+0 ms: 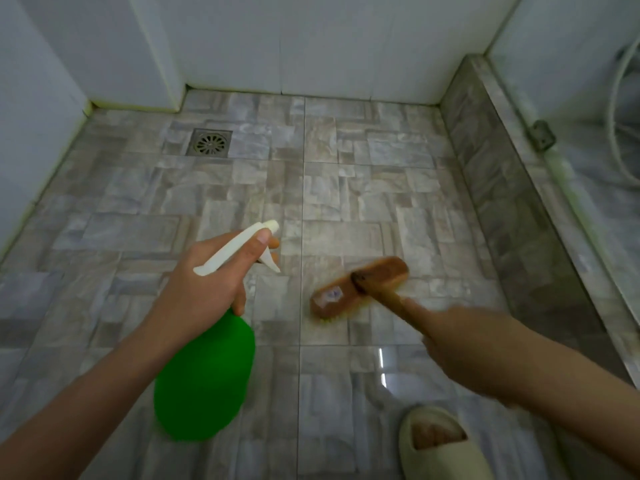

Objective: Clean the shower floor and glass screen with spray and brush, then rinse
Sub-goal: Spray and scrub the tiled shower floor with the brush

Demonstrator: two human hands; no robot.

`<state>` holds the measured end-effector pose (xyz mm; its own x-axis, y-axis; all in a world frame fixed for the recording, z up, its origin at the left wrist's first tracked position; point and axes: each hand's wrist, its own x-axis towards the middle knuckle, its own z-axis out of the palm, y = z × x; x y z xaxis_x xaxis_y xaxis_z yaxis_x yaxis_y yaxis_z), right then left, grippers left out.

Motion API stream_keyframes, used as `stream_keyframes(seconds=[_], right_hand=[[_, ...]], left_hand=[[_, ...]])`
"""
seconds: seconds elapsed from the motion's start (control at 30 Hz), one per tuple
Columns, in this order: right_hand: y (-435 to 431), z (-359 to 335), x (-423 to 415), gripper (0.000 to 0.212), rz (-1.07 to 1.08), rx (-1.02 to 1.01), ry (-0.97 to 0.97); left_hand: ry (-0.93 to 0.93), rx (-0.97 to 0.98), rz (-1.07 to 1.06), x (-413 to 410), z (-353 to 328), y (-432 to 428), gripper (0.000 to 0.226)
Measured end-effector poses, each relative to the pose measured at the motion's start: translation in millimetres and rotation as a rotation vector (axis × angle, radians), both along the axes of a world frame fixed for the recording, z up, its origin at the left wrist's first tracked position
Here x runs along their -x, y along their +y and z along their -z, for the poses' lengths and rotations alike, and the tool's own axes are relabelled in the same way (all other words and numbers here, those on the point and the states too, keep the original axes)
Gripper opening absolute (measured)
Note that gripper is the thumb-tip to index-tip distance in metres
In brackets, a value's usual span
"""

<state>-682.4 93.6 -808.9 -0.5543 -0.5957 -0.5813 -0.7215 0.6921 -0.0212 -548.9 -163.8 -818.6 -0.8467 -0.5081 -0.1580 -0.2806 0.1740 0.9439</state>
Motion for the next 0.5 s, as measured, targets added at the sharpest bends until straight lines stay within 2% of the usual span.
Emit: stream_keyframes(seconds=[0.07, 0.13, 0.23, 0.33, 0.43, 0.5], right_hand=[[21.0, -13.6, -27.8, 0.084, -0.045, -0.096, -0.019], [14.3, -5.0, -27.9, 0.077, -0.075, -0.112, 0.041], [-12.4, 18.4, -0.2, 0.065, -0.033, -0.021, 0.130], [4.8, 2.5, -1.3, 0.073, -0.010, -0.021, 0.070], [29.5, -26.9, -23.7, 0.087, -0.065, -0.129, -0.078], [16.9, -24.9, -13.6, 0.081, -0.079, -0.125, -0.049]], left_hand=[[-0.018, -0.004, 0.024, -3.5, -1.9, 3.7, 0.028], [-0.038, 0.009, 0.023, -4.6, -6.4, 6.3, 0.030], [-0.036, 0.012, 0.006, -2.4, -10.8, 9.7, 0.029], [-0.003, 0.026, 0.001, -1.4, -12.4, 12.1, 0.022], [0.016, 0.030, 0.007, -2.1, -13.8, 11.9, 0.019], [0.023, 0.012, -0.015, -1.6, -15.5, 11.1, 0.020]])
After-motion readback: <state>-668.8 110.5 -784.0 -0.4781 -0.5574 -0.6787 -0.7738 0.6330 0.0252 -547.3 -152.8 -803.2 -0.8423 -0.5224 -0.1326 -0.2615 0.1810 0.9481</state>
